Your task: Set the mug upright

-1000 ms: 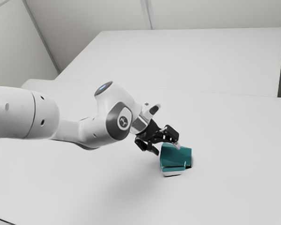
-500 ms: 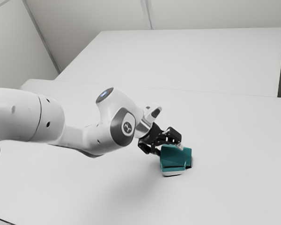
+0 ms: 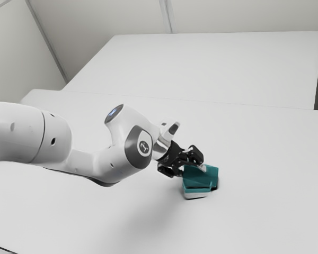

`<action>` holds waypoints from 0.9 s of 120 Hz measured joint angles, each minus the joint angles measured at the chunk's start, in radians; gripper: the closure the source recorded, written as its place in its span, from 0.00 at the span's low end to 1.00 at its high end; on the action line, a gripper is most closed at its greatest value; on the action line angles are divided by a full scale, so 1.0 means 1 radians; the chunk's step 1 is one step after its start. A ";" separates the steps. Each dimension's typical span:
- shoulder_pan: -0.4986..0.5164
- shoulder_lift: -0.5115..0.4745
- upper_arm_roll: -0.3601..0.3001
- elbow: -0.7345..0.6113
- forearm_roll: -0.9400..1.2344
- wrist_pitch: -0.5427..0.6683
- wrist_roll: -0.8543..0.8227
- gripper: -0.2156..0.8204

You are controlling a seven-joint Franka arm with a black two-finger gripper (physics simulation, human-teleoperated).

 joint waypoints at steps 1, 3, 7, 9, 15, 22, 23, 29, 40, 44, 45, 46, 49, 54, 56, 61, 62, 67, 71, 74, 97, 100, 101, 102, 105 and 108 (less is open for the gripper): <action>0.000 -0.001 -0.001 0.000 0.000 0.001 0.000 0.47; -0.001 -0.003 -0.002 0.001 0.000 0.002 0.001 0.48; -0.001 -0.007 -0.007 0.003 0.002 0.004 0.003 0.50; -0.001 -0.009 -0.009 0.004 0.002 0.006 0.003 0.51; 0.000 -0.013 -0.019 0.007 0.004 0.014 0.005 0.53; -0.002 -0.015 -0.027 0.010 0.006 0.023 0.007 0.55; -0.002 -0.015 -0.028 0.010 0.006 0.024 0.008 0.56; -0.003 -0.016 -0.033 0.017 0.008 0.031 0.009 0.61; -0.003 -0.016 -0.036 0.028 0.023 0.039 0.011 0.74; -0.003 -0.016 -0.037 0.030 0.027 0.041 0.012 0.78; -0.002 -0.016 -0.037 0.030 0.027 0.042 0.012 0.79; -0.002 -0.016 -0.037 0.030 0.028 0.042 0.012 0.80; -0.002 -0.016 -0.037 0.031 0.030 0.043 0.013 0.82; -0.001 -0.016 -0.037 0.033 0.033 0.045 0.014 0.85; -0.001 -0.015 -0.037 0.033 0.035 0.046 0.014 0.86; -0.001 -0.015 -0.037 0.039 0.046 0.047 0.014 0.88; -0.001 -0.015 -0.037 0.040 0.049 0.047 0.014 0.89; -0.002 -0.015 -0.036 0.046 0.063 0.048 0.015 0.90; -0.002 -0.014 -0.036 0.048 0.074 0.049 0.015 0.92; -0.001 -0.014 -0.036 0.049 0.081 0.049 0.015 0.92; -0.002 -0.017 -0.035 0.051 0.123 0.052 0.015 0.95; -0.002 -0.020 -0.035 0.050 0.126 0.052 0.015 0.95; -0.002 -0.021 -0.035 0.050 0.127 0.052 0.015 0.95; -0.002 -0.023 -0.035 0.050 0.128 0.051 0.015 0.96; -0.002 -0.029 -0.035 0.049 0.131 0.049 0.014 0.96; -0.002 -0.040 -0.034 0.047 0.133 0.043 0.014 0.96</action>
